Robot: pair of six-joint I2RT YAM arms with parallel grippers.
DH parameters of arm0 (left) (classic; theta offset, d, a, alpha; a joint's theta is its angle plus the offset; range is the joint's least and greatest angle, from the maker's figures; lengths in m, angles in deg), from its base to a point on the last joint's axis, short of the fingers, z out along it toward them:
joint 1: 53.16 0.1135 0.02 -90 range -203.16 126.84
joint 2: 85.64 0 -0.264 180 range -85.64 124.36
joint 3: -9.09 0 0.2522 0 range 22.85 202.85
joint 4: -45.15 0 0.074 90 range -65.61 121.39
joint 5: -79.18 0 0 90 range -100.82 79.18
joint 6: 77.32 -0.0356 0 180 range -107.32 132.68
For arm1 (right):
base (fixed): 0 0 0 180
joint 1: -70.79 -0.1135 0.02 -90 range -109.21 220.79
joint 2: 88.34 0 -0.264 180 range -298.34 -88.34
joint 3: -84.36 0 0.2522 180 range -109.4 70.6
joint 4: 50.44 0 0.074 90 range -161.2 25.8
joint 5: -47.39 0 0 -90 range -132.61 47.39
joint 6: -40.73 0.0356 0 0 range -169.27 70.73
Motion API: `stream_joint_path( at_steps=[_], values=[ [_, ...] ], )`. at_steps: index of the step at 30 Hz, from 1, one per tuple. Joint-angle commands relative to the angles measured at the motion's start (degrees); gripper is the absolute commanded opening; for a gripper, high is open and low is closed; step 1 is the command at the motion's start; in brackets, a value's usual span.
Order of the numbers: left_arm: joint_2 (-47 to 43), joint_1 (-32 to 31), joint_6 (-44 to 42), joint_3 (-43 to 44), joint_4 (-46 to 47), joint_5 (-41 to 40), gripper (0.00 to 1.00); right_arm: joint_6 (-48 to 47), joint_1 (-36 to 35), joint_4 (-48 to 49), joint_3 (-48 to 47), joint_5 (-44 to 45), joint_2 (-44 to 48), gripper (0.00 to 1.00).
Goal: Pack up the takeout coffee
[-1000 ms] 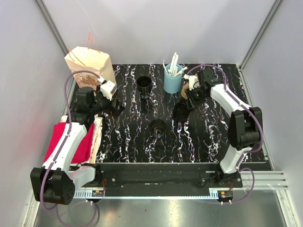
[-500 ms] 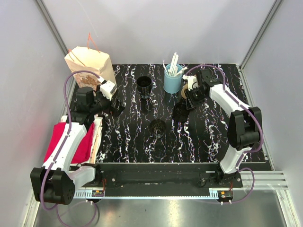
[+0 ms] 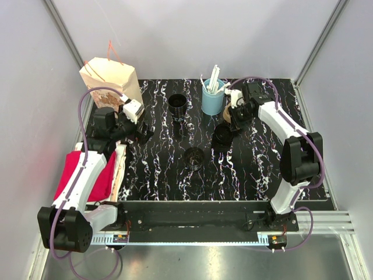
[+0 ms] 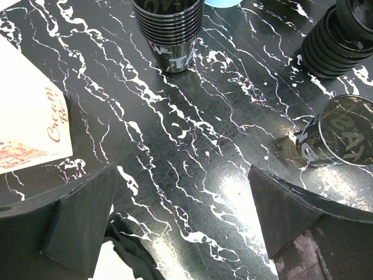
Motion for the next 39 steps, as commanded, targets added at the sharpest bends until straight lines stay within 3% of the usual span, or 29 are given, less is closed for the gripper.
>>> stream_joint_path(
  at_steps=[1,5,9,14,19,23,32,36,39],
  values=[
    [-0.91,0.29,0.07,-0.67,3.00,3.32,0.99,-1.15,-0.59,-2.59,-4.07,-0.47,2.43,0.05],
    [-2.84,0.11,-3.70,0.12,3.44,6.58,0.99,-1.94,-0.59,-5.49,-6.80,-4.16,4.02,0.05],
    [-4.69,-1.03,-13.96,2.05,3.53,10.63,0.99,-4.04,-0.59,-12.34,-12.59,-11.52,4.19,0.05],
    [-5.92,-8.58,-29.26,5.30,0.03,8.25,0.99,-6.94,-0.85,-19.45,-17.51,-20.06,4.11,0.06],
    [-2.77,-12.01,-39.82,9.70,-1.74,15.18,0.99,-10.37,-3.13,-23.59,-19.46,-25.87,2.97,0.06],
    [0.31,-13.51,-47.82,11.81,-7.00,21.17,0.99,-13.71,-5.33,-27.19,-20.16,-28.86,1.82,0.06],
    [4.80,-18.17,-66.97,15.76,-20.62,24.51,0.99,-27.31,-10.34,-42.02,-24.89,-39.40,-4.67,0.06],
    [6.03,-18.87,-71.73,17.43,-25.29,29.34,0.99,-33.83,-11.40,-49.69,-28.15,-44.06,-10.03,0.06],
    [6.47,-19.83,-74.55,18.14,-28.46,31.45,0.99,-34.28,-12.10,-49.79,-28.07,-45.21,-11.53,0.06]
  ],
)
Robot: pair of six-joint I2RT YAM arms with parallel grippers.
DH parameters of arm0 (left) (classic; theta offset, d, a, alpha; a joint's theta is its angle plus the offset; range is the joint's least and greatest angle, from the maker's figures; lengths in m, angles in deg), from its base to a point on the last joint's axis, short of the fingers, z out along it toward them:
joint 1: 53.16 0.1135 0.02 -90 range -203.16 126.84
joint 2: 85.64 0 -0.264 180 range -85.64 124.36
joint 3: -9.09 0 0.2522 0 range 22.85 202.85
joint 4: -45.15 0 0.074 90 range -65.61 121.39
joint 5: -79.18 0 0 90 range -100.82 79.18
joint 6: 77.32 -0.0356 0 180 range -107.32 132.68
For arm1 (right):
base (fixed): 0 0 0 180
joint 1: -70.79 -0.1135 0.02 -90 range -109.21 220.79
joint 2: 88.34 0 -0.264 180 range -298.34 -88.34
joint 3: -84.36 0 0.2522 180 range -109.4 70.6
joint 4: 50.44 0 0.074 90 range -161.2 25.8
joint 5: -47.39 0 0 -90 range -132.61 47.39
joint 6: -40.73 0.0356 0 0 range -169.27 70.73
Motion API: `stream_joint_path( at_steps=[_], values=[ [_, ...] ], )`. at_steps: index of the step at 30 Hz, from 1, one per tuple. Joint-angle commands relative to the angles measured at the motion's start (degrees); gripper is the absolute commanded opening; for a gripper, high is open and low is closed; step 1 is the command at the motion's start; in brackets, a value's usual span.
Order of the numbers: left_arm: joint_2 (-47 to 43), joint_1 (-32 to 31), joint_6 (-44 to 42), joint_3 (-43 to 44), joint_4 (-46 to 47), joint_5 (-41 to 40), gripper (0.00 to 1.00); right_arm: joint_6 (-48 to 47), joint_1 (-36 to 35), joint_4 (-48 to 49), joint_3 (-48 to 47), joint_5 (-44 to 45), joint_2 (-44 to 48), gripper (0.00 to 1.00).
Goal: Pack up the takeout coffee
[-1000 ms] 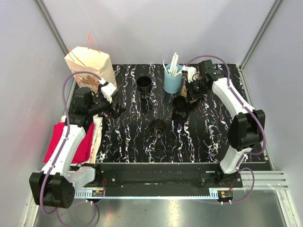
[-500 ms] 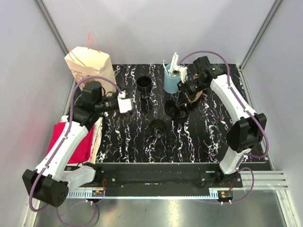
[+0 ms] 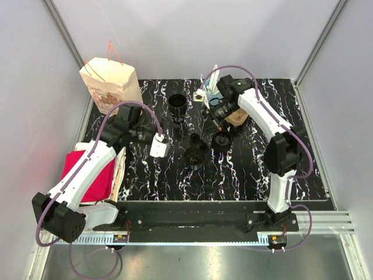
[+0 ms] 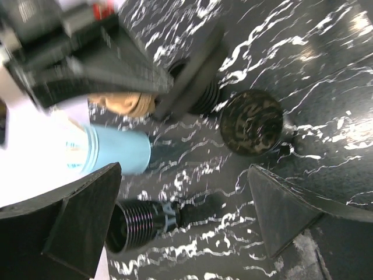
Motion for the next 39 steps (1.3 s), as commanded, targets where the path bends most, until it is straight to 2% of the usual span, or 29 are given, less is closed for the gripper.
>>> stream_joint_path(
  at_steps=[1,8,22,29,30,38,39],
  values=[
    [0.70,-1.35,-8.13,3.19,-6.17,7.59,0.99,-6.02,-1.28,-17.55,-1.98,-5.50,-2.12,0.06],
    [2.72,-3.98,-10.94,3.45,-8.55,6.37,0.99,-6.20,-2.43,-17.55,-1.80,-5.67,-3.44,0.07],
    [7.64,-8.38,-8.57,6.44,-8.72,2.06,0.97,-5.59,-3.75,-17.46,-2.33,-5.85,-5.72,0.06],
    [9.49,-10.31,-7.78,6.35,-8.55,-1.11,0.79,-5.67,-4.27,-17.46,-2.41,-5.67,-5.46,0.07],
    [9.66,-10.40,-7.43,6.35,-8.20,-1.28,0.71,-5.59,-4.36,-17.46,-2.41,-5.59,-5.46,0.07],
    [10.28,-11.28,-5.06,6.27,-7.49,-1.72,0.49,-5.67,-4.63,-17.46,-2.59,-5.41,-5.11,0.07],
    [10.28,-11.28,-4.88,6.18,-7.32,-1.64,0.43,-5.67,-4.54,-17.38,-2.50,-5.32,-5.11,0.08]
  ],
)
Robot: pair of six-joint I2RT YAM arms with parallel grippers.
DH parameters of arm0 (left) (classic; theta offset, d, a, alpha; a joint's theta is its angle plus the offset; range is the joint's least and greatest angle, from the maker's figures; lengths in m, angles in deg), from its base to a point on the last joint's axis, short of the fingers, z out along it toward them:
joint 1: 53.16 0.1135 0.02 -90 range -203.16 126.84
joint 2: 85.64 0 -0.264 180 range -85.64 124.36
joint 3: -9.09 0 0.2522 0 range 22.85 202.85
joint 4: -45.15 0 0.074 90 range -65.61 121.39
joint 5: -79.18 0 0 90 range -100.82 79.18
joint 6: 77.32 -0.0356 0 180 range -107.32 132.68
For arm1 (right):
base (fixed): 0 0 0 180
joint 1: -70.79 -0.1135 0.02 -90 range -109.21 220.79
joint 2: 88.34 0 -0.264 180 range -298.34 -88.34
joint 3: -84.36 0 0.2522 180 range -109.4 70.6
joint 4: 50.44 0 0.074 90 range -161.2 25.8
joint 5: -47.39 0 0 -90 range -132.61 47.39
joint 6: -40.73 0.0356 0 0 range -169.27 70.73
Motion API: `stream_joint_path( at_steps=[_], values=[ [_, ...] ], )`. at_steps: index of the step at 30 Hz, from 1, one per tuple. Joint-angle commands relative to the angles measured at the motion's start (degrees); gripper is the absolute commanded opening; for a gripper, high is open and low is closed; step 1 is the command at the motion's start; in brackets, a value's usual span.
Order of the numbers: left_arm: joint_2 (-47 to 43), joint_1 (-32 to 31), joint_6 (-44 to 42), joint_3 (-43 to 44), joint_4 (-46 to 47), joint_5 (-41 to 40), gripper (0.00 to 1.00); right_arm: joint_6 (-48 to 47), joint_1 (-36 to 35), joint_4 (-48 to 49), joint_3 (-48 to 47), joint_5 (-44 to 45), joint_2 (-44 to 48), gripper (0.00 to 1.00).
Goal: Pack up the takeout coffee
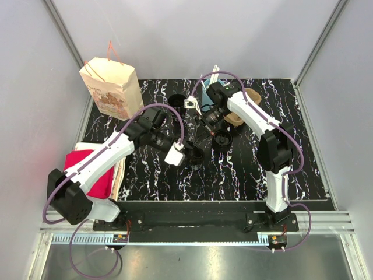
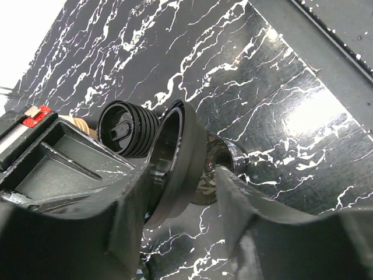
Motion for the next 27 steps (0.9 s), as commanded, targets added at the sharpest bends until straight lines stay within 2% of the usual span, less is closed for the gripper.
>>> stream_joint_path(
  at_steps=[1,5,6,8,9,10,12,14,16,17,19,22,23,24,25,26,27],
  values=[
    [0.12,-0.57,2.11,1.98,1.42,0.24,0.37,-1.06,-0.60,-17.14,-2.35,-1.08,0.62,0.08],
    [0.03,-0.66,5.10,1.02,3.27,0.51,0.16,-0.88,-0.60,-17.22,-2.44,-0.64,0.97,0.13],
    [0.03,-0.83,5.98,0.75,4.23,0.60,0.14,-0.88,-0.60,-17.05,-2.70,-0.38,1.23,0.14],
    [-0.15,-0.75,8.79,-0.38,5.37,0.60,0.05,-0.80,-0.69,-17.05,-2.88,0.67,2.19,0.23],
    [-0.32,-0.83,10.02,-0.83,7.12,0.42,0.03,-0.54,-0.52,-16.96,-3.40,1.55,2.64,0.29],
    [-0.84,-0.83,13.25,-1.35,8.01,-0.01,0.01,-0.53,-0.60,-16.79,-3.66,3.82,3.34,0.48],
    [-1.46,-0.75,15.99,-3.11,10.38,-0.37,0.00,0.86,-0.25,-15.04,-3.41,6.46,6.23,0.63],
    [-2.78,-0.75,20.47,-4.34,11.79,-0.20,0.00,3.24,0.10,-11.79,-2.27,12.78,10.87,0.78],
    [-4.09,-0.48,25.46,-6.54,14.42,0.94,0.00,5.61,0.27,-5.99,0.89,19.79,16.58,0.86],
    [-4.54,-0.40,26.80,-7.15,15.22,1.56,0.00,6.32,0.27,-1.80,3.43,22.45,18.44,0.95],
    [-5.76,0.21,32.77,-9.26,18.81,3.31,0.00,7.38,0.27,1.39,5.81,28.70,23.70,1.00],
    [-6.47,2.75,44.80,-10.85,26.19,5.68,0.00,7.99,0.27,7.02,10.29,35.73,30.73,1.00],
    [-6.21,4.77,54.66,-11.03,32.13,7.96,0.00,7.47,0.27,11.91,14.74,39.40,34.33,1.00],
    [-5.60,7.14,58.68,-11.46,34.80,10.50,0.00,7.20,0.27,14.04,16.44,40.05,38.02,1.00],
    [-5.16,8.21,63.42,-11.64,41.52,11.31,0.00,6.42,0.19,17.72,19.59,40.31,39.80,1.00],
    [-3.76,10.48,73.12,-11.73,44.98,13.15,0.00,6.15,0.01,19.58,21.28,40.66,41.56,1.00],
    [-2.62,11.63,78.96,-11.47,48.06,14.21,0.00,5.62,-0.51,22.82,22.69,40.93,44.36,0.99]
  ],
)
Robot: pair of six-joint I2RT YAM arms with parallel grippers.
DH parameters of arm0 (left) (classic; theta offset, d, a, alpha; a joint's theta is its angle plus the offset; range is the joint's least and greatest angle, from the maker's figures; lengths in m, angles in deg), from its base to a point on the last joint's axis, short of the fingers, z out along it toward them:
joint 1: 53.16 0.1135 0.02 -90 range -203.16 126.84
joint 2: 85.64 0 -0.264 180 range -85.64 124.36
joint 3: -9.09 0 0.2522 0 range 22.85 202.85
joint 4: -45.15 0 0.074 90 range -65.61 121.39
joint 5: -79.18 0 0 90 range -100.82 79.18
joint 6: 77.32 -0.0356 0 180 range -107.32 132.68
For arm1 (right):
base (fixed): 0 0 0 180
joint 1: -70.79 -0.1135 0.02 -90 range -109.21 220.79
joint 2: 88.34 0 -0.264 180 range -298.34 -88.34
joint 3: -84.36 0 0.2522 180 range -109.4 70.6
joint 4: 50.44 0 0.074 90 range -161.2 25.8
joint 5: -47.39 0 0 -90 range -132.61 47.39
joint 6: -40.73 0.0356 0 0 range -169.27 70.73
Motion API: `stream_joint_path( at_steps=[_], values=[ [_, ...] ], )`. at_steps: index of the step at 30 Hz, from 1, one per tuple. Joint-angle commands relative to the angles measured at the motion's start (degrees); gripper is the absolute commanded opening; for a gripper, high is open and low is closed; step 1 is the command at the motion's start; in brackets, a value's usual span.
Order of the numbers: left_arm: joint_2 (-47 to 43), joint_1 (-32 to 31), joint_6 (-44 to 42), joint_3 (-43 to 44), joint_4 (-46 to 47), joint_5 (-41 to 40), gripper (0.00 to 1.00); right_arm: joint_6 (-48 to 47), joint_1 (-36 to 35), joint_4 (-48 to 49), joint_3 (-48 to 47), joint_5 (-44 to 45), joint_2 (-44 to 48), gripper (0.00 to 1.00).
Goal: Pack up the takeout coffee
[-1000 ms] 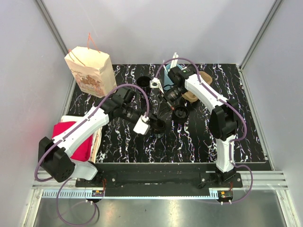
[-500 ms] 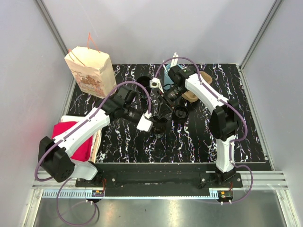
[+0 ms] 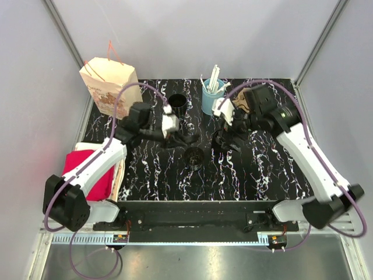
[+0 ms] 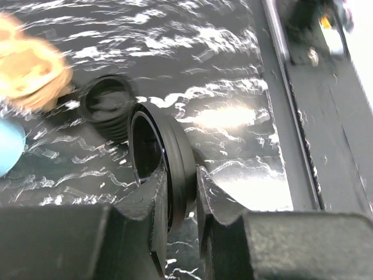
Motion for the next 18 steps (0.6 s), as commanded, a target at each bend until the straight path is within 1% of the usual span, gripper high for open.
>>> stream_joint_path(
  at_steps=[1,2,4,5,6,7,8,9,10,11,12,13,15,16,18],
  values=[
    [3.16,6.57,35.04,0.09,29.21,8.97,0.00,-2.11,-1.26,14.24,8.72,7.23,8.49,0.98],
    [6.30,8.41,46.94,0.71,32.61,10.20,0.00,-2.73,-1.70,15.55,9.70,7.14,9.64,0.97],
    [9.66,9.74,55.37,3.95,37.10,11.08,0.00,-3.53,-3.10,18.81,11.72,6.97,12.02,0.96],
    [12.63,10.61,62.45,4.75,38.60,12.04,0.00,-3.88,-3.37,19.43,12.00,6.62,12.72,0.95],
    [14.05,10.80,66.35,5.02,44.45,12.49,0.00,-4.23,-3.89,19.78,11.91,6.53,12.64,0.95],
    [15.11,11.06,75.53,4.41,49.38,12.84,0.00,-4.76,-4.94,19.87,11.65,6.61,12.46,0.94],
    [16.78,11.32,80.58,3.36,55.00,12.76,0.00,-5.11,-5.48,19.79,11.39,6.79,11.68,0.93],
    [17.75,11.50,85.68,2.65,66.45,12.67,0.00,-5.29,-6.00,19.87,10.69,7.05,11.32,0.92],
    [18.80,11.59,96.08,1.78,72.48,12.76,0.00,-5.72,-7.05,19.96,10.25,7.23,10.71,0.92],
    [21.25,11.76,101.67,1.59,78.37,12.58,0.00,-5.82,-7.50,19.79,9.81,7.14,9.66,0.91],
    [22.67,11.85,107.29,1.68,90.62,12.49,0.00,-5.82,-7.85,19.79,8.93,6.97,9.21,0.90],
    [24.16,11.94,118.22,2.11,96.74,12.23,0.00,-5.82,-8.29,19.70,8.57,6.35,8.77,0.89],
    [27.77,12.03,126.21,3.08,107.03,10.74,0.00,-5.82,-9.52,20.13,7.96,6.00,7.37,0.86],
    [28.39,11.94,128.51,3.35,107.26,10.30,0.00,-5.90,-9.87,20.31,7.87,6.00,6.93,0.85],
    [28.04,12.03,127.57,2.82,106.91,9.86,0.00,-5.82,-10.84,21.45,7.87,6.17,5.61,0.83]
  ],
)
